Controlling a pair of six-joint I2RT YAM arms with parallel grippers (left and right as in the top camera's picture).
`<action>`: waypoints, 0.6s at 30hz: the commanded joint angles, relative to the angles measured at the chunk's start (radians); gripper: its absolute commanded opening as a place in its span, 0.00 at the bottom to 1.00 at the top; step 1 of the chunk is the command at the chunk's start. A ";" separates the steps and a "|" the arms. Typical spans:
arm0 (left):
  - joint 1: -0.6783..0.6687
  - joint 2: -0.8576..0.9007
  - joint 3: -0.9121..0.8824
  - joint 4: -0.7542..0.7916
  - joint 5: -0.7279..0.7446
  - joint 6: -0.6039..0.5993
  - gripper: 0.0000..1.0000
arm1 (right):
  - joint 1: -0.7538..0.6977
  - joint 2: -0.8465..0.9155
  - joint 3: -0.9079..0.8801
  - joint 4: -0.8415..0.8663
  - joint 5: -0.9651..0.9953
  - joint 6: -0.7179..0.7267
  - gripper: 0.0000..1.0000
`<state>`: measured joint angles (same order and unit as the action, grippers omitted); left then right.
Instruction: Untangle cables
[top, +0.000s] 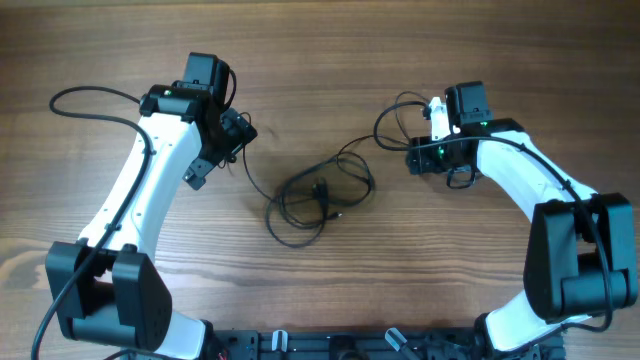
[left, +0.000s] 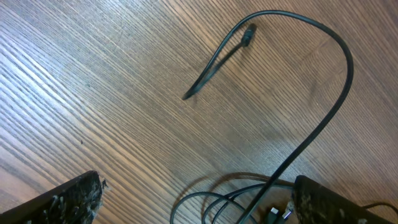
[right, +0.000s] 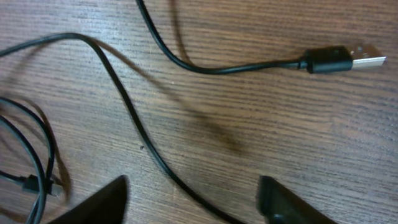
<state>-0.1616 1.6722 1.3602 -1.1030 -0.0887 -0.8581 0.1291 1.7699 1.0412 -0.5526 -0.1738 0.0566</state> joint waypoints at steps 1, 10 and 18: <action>0.002 0.011 -0.005 -0.001 -0.017 -0.013 1.00 | 0.003 0.011 -0.004 0.006 0.017 0.000 0.63; 0.002 0.011 -0.005 -0.001 -0.017 -0.013 1.00 | 0.003 0.013 -0.038 0.049 0.123 -0.005 0.77; 0.002 0.011 -0.005 0.000 -0.017 -0.013 1.00 | 0.003 0.018 -0.083 0.101 0.138 -0.031 0.70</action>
<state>-0.1616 1.6722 1.3605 -1.1030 -0.0887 -0.8581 0.1291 1.7699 0.9665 -0.4618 -0.0662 0.0433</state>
